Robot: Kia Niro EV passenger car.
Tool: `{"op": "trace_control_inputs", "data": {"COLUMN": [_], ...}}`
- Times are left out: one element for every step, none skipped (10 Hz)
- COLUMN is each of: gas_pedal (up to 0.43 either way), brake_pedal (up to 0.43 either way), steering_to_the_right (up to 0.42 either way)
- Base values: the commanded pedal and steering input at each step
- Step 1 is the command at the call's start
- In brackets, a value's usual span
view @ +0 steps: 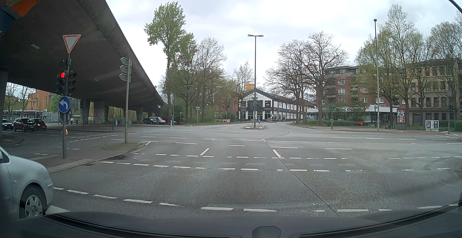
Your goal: Follow the waypoints while adhering to traffic rules and regulations
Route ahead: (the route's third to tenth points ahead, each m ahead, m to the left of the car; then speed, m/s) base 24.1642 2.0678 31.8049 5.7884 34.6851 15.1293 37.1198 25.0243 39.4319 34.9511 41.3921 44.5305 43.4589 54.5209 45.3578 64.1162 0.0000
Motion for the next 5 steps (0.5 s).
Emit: {"op": "trace_control_inputs", "data": {"gas_pedal": [0.0, 0.0, 0.0, 0.0, 0.0], "brake_pedal": [0.28, 0.28, 0.28, 0.28, 0.28], "steering_to_the_right": [-0.011, -0.011, -0.011, -0.011, -0.011]}}
